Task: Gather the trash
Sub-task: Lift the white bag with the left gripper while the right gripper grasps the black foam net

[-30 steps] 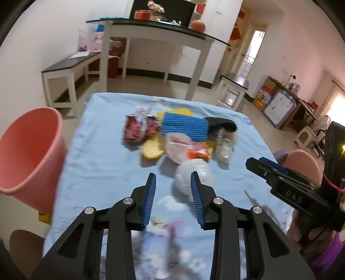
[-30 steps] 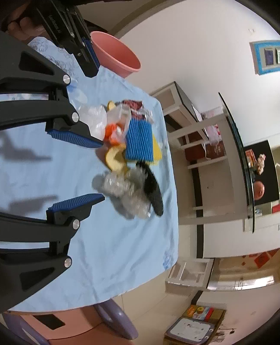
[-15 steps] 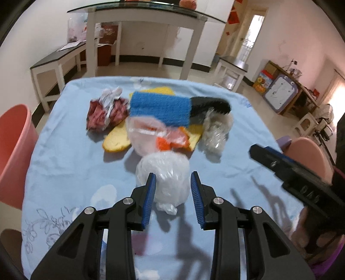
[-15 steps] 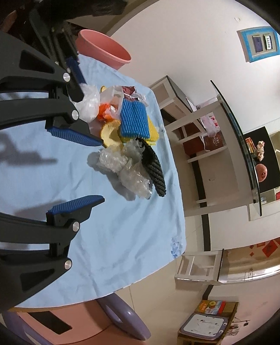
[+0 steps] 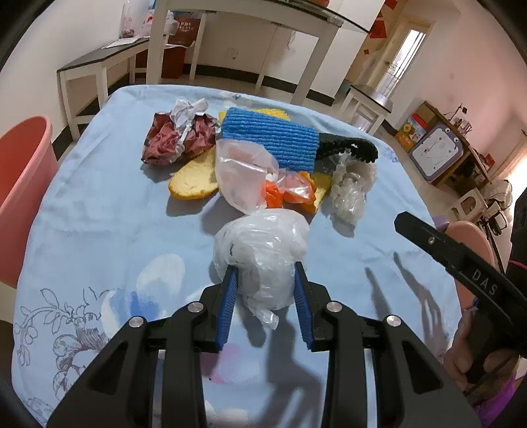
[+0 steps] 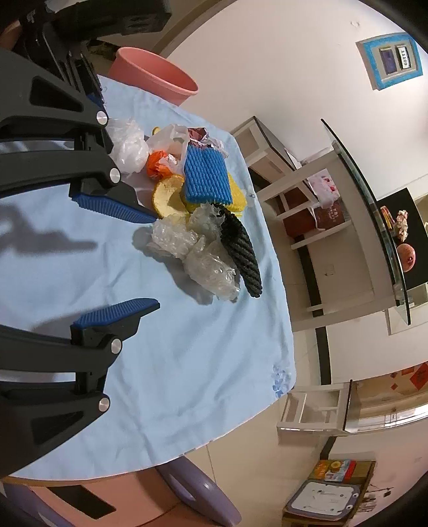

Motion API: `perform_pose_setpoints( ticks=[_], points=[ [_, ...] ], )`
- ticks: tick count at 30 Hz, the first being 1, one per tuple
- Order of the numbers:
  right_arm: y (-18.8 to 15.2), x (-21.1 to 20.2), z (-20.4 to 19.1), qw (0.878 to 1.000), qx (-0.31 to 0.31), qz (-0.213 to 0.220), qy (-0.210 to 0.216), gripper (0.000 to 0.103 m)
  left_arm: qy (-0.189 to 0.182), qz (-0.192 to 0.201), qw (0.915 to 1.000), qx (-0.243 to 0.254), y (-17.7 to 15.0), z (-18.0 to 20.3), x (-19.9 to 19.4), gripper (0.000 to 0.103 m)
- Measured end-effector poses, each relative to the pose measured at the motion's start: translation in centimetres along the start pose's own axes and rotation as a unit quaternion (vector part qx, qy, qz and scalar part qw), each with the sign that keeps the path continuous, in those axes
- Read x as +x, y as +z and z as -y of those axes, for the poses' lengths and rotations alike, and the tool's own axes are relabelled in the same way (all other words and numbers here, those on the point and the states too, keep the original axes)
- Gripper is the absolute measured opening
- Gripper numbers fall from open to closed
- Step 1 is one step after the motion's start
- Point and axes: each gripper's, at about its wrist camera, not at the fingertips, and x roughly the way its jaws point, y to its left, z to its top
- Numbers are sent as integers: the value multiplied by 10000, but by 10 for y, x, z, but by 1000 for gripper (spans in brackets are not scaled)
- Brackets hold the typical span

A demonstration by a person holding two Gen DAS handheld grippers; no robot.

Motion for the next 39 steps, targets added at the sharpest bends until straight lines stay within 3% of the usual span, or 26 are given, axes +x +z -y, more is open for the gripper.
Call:
perform_pose_setpoints(
  ticks=[3, 6, 10, 15, 23, 26, 27, 30, 39],
  points=[
    [4, 0, 1, 10000, 31, 33, 15, 47, 114, 57, 9999, 104, 3, 5, -1, 34],
    [12, -3, -1, 9999, -9, 168, 20, 47, 151, 230, 9995, 158, 3, 7, -10, 21],
    [31, -4, -6, 9993, -69, 353, 111, 47, 118, 366, 9990, 214, 3, 5, -19, 16],
    [54, 14, -16, 9987, -181, 459, 85, 47, 79, 649, 9968, 454, -2, 8, -36, 15],
    [68, 62, -12, 9999, 88, 102, -48, 46, 99, 964, 9937, 558, -12, 3, -58, 15],
    [67, 69, -8, 9999, 108, 51, -103, 18, 98, 959, 9942, 485, -10, 0, -61, 15],
    [66, 70, -8, 9999, 126, 30, -97, 15, 91, 967, 9942, 464, -10, -2, -61, 15],
    [63, 65, -6, 9998, 155, 111, -107, 10, 65, 978, 9942, 436, -9, -4, -61, 15],
    [59, 19, -14, 9981, 25, 591, -148, 9, 39, 1125, 9930, 369, -6, -13, -66, 15]
  ],
)
